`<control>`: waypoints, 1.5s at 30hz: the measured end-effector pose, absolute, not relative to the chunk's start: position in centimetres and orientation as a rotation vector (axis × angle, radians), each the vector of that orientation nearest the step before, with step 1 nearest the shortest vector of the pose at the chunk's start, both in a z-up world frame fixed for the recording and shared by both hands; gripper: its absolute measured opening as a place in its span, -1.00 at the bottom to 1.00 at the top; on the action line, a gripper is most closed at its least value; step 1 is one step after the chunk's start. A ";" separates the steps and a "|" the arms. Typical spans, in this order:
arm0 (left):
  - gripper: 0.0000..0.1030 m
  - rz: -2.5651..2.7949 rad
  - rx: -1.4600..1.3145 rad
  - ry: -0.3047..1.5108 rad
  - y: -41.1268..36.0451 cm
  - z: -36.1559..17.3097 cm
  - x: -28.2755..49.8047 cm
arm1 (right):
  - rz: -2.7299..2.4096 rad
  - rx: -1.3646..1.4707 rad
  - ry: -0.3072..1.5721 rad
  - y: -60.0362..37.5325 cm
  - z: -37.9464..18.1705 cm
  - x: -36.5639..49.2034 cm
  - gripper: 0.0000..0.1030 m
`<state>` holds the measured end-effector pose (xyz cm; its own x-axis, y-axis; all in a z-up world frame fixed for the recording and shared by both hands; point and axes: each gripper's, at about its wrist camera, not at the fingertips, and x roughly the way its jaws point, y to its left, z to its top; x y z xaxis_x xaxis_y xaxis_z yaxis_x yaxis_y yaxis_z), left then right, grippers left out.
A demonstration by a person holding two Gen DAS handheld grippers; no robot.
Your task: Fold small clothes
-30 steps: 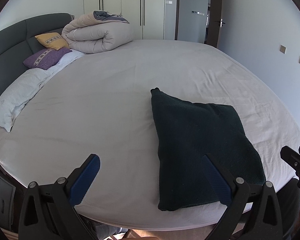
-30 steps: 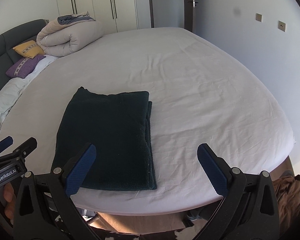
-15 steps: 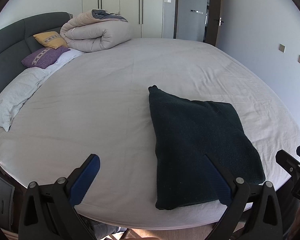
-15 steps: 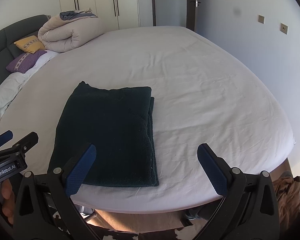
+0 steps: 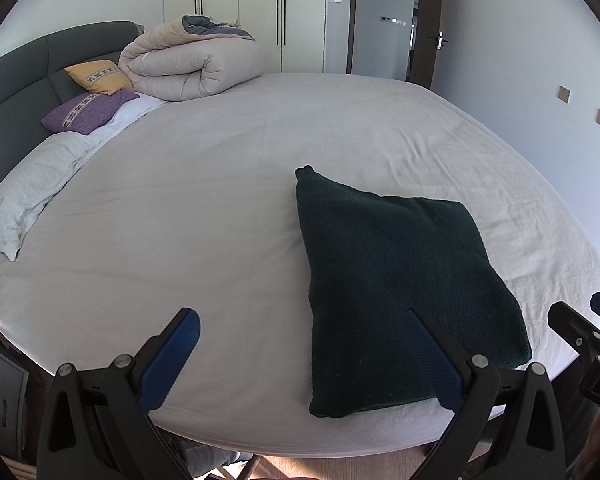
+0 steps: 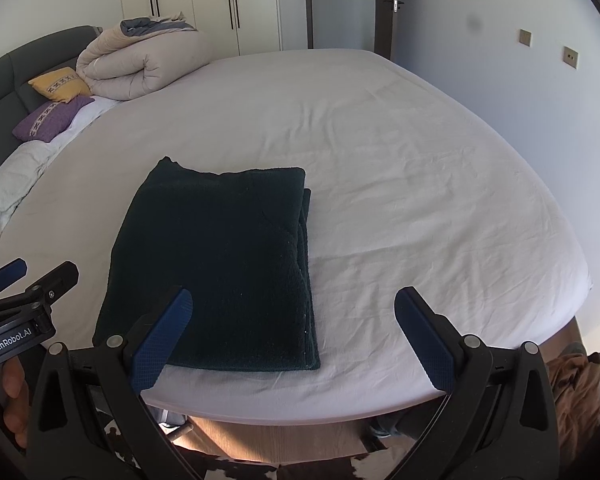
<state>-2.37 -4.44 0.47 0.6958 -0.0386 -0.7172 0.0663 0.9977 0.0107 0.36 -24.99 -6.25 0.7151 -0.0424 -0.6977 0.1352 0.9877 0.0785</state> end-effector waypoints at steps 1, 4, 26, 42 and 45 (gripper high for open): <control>1.00 -0.058 0.037 0.799 -4.4 0.5 -2.4 | -0.098 0.127 0.769 -24.9 -6.3 0.4 1.00; 1.00 -0.059 0.037 0.799 -4.4 0.5 -2.4 | -0.096 0.126 0.772 -24.8 -6.4 0.5 1.00; 1.00 -0.062 0.030 0.808 -4.4 -0.1 -2.4 | -0.096 0.127 0.779 -24.5 -6.6 0.6 1.00; 1.00 -0.062 0.027 0.812 -4.5 -0.2 -2.4 | -0.097 0.127 0.781 -24.4 -6.7 0.6 1.00; 1.00 -0.063 0.024 0.815 -4.4 -0.3 -2.4 | -0.096 0.127 0.782 -24.3 -6.9 0.6 1.00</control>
